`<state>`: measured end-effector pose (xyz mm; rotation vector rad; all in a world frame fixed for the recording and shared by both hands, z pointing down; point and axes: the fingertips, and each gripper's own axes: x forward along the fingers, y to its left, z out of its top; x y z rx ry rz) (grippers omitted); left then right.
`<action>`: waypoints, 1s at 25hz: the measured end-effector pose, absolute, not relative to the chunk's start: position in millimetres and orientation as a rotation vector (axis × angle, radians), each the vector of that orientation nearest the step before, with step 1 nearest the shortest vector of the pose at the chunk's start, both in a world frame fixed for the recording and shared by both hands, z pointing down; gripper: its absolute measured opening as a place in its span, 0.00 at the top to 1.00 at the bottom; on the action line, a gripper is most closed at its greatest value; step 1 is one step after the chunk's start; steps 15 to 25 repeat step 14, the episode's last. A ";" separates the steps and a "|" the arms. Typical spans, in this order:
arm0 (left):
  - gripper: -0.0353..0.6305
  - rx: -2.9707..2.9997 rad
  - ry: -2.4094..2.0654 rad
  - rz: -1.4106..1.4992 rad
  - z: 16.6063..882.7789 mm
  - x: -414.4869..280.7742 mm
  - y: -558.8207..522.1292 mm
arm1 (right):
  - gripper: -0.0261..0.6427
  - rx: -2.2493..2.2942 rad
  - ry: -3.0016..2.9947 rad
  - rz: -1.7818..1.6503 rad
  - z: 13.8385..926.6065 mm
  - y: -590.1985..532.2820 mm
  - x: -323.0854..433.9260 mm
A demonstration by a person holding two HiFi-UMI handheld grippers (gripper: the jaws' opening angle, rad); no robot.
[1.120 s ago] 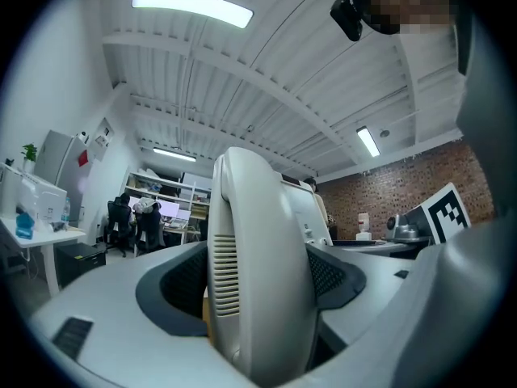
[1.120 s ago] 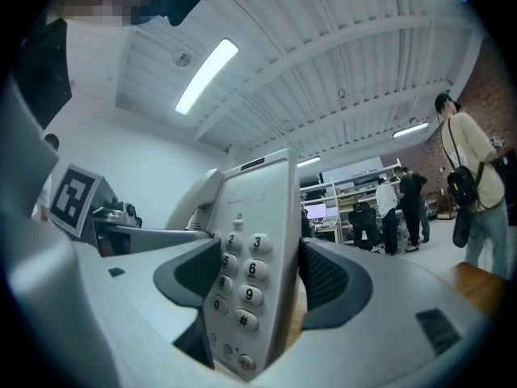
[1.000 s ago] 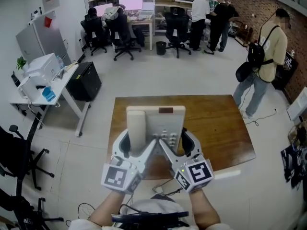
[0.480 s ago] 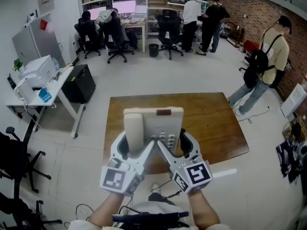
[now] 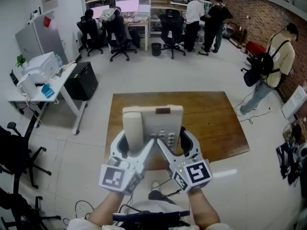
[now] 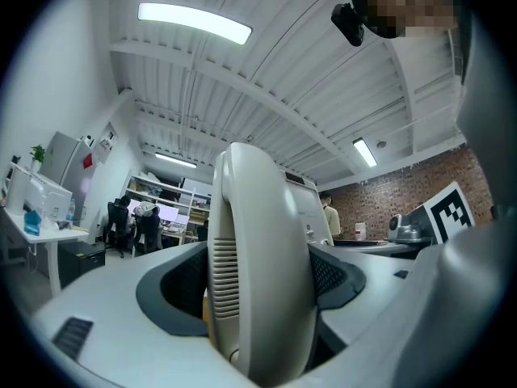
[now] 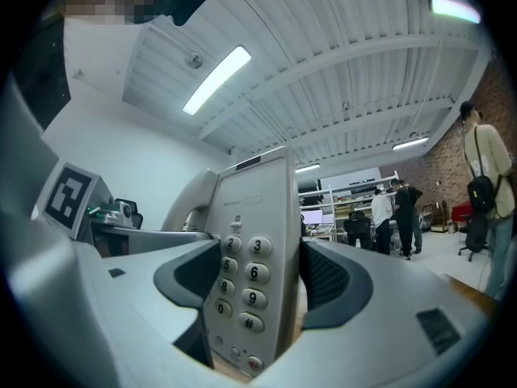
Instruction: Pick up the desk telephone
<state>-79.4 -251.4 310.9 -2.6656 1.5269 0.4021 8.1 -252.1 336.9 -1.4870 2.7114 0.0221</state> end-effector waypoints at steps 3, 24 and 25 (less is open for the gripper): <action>0.43 -2.669 1.531 0.403 312.4 -83.7 -251.7 | 0.49 -1.488 2.716 0.022 338.0 -252.2 3.8; 0.43 -2.677 1.536 0.398 312.9 -84.2 -253.6 | 0.49 -1.500 2.717 0.010 339.5 -253.8 3.3; 0.43 -2.677 1.536 0.398 312.9 -84.2 -253.6 | 0.49 -1.500 2.717 0.010 339.5 -253.8 3.3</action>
